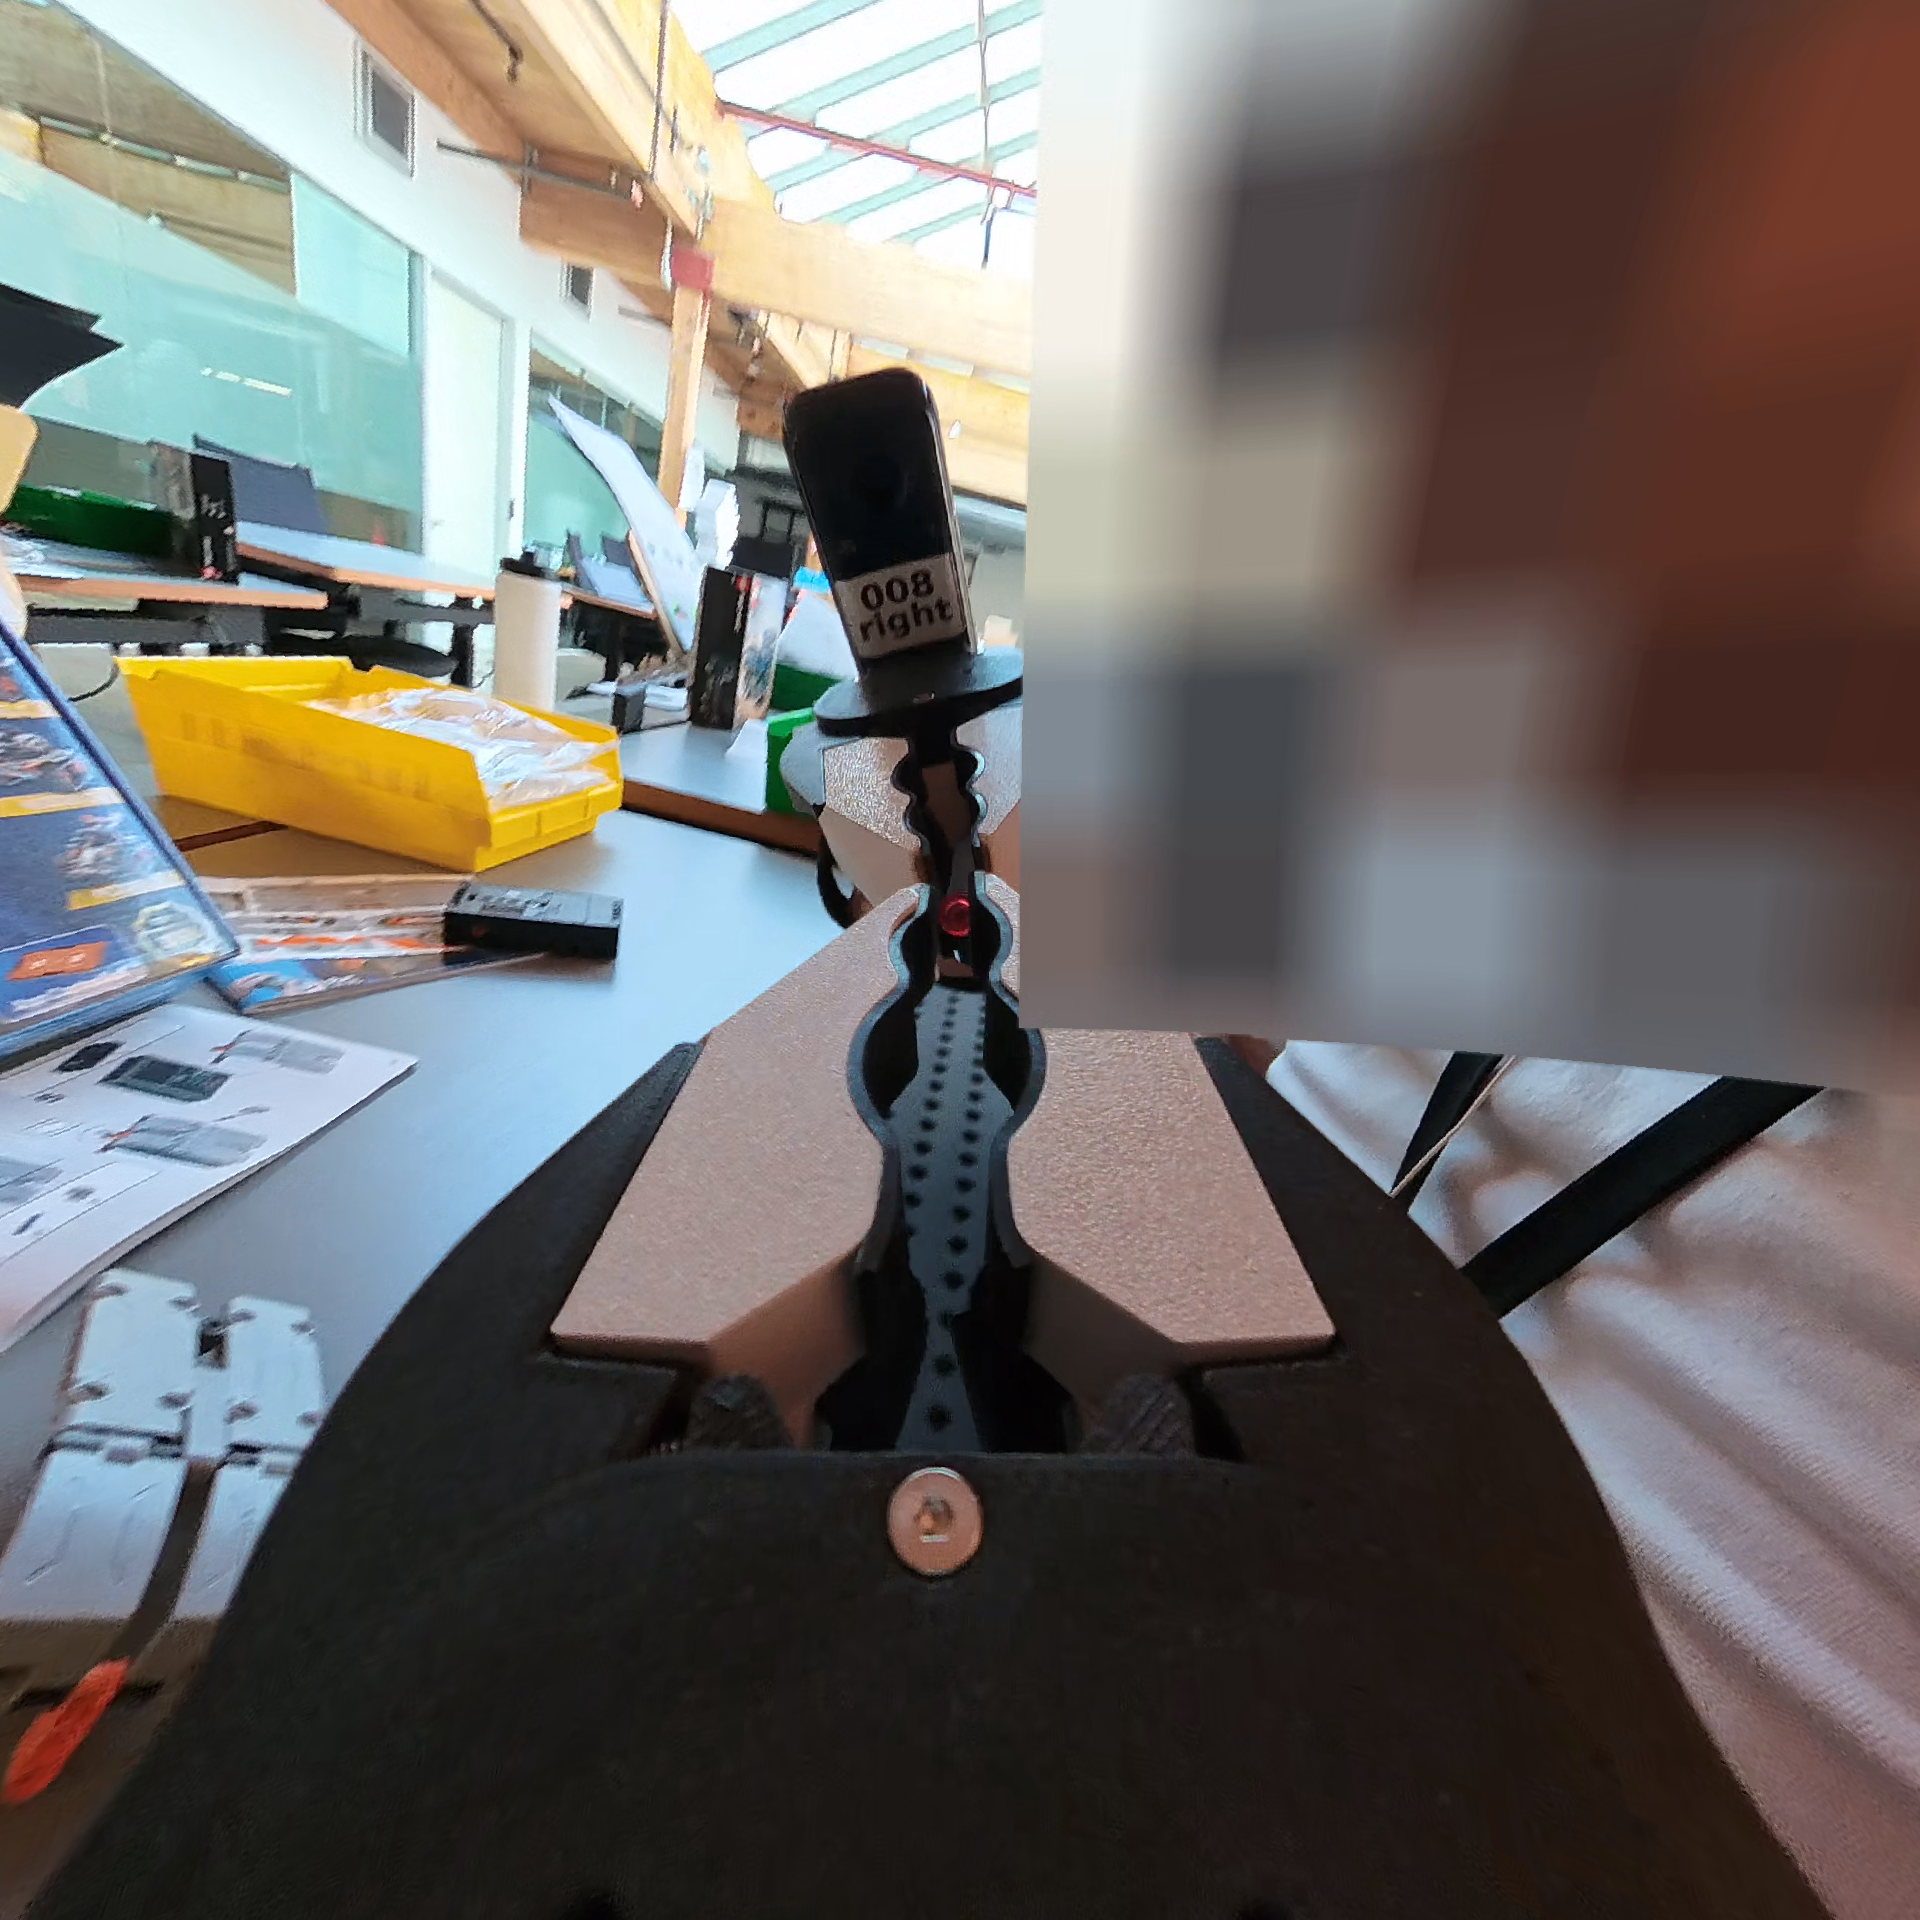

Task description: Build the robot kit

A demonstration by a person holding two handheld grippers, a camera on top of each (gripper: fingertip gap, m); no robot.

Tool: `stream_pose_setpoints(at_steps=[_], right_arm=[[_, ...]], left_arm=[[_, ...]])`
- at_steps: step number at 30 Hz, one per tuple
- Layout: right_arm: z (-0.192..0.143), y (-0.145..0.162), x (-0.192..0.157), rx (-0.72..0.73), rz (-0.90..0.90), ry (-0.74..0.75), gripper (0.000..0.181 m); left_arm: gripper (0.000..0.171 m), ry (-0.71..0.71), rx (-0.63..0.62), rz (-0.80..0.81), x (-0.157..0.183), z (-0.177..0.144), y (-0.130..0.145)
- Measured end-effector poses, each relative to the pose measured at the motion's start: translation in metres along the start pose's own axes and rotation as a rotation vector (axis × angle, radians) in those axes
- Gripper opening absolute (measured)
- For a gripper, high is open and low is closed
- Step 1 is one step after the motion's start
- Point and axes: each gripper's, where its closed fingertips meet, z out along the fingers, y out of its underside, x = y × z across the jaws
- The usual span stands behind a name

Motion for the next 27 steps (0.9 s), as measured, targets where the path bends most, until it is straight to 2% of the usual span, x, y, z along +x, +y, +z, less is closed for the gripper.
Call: stream_pose_setpoints(at_steps=[8, 21, 23, 24, 25, 27], right_arm=[[0.003, 0.008, 0.006, -0.020, 0.025, 0.004, 0.007], [0.004, 0.016, 0.013, -0.050, 0.040, 0.017, 0.007], [-0.006, 0.026, 0.035, -0.095, 0.006, 0.124, 0.008], [-0.018, 0.036, 0.062, -0.146, -0.035, 0.251, 0.008], [-0.032, 0.051, 0.090, -0.226, -0.078, 0.368, 0.007], [-0.054, 0.087, 0.126, -0.409, -0.118, 0.454, 0.007]], left_arm=[[0.002, -0.049, -0.115, 0.060, -0.002, -0.003, 0.010], [0.003, -0.073, -0.164, 0.094, -0.006, -0.005, 0.018], [0.003, -0.098, -0.164, 0.132, -0.009, -0.003, 0.019], [0.002, -0.142, -0.191, 0.178, -0.014, -0.003, 0.023], [0.003, -0.192, -0.242, 0.247, -0.019, -0.002, 0.030], [0.003, -0.272, -0.363, 0.392, -0.026, 0.001, 0.044]])
